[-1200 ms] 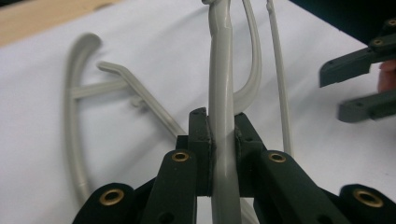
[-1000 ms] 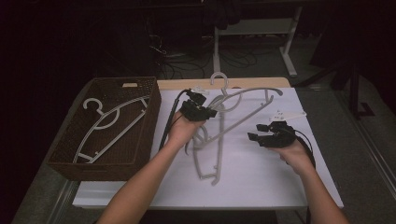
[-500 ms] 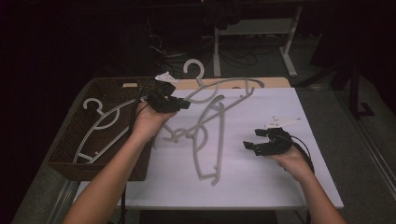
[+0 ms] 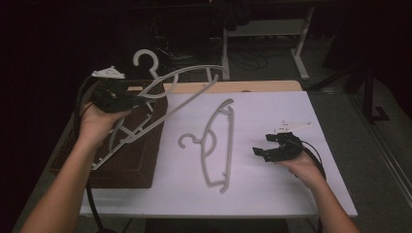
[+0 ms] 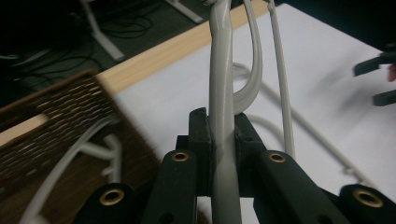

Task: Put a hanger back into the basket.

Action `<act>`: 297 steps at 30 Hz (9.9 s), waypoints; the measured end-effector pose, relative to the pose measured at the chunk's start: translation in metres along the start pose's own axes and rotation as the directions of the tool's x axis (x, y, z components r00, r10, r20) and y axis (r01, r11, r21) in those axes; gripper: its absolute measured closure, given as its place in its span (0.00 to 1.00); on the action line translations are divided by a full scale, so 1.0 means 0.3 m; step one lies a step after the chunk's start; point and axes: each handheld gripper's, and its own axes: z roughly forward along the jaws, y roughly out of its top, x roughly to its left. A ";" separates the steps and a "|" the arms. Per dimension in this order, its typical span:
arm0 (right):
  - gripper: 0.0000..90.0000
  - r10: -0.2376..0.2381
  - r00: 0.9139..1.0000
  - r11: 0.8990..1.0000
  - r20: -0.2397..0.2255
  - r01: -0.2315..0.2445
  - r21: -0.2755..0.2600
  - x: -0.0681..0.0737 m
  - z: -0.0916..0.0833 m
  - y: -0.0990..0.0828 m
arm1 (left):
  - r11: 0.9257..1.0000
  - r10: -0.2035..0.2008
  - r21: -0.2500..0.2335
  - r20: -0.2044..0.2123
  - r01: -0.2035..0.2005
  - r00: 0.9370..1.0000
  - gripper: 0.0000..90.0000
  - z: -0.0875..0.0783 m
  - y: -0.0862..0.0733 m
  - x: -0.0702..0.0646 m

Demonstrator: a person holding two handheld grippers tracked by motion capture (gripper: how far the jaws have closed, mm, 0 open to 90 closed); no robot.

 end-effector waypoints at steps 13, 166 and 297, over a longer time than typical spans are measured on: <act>0.23 0.005 1.000 1.000 0.008 -0.005 0.013 -0.005 0.011 -0.005 | 0.997 -0.072 -0.002 -0.164 0.072 0.984 0.91 -0.194 -0.170 0.218; 0.99 -0.128 0.992 0.981 -0.018 0.130 0.146 0.075 0.368 0.122 | 0.992 -0.078 0.118 0.224 0.052 0.971 0.16 0.602 -0.348 -0.413; 0.03 -0.006 1.000 0.998 0.000 0.006 -0.064 0.017 -0.067 -0.043 | 0.994 -0.106 -0.017 -0.035 0.106 0.994 0.88 -0.243 -0.105 0.209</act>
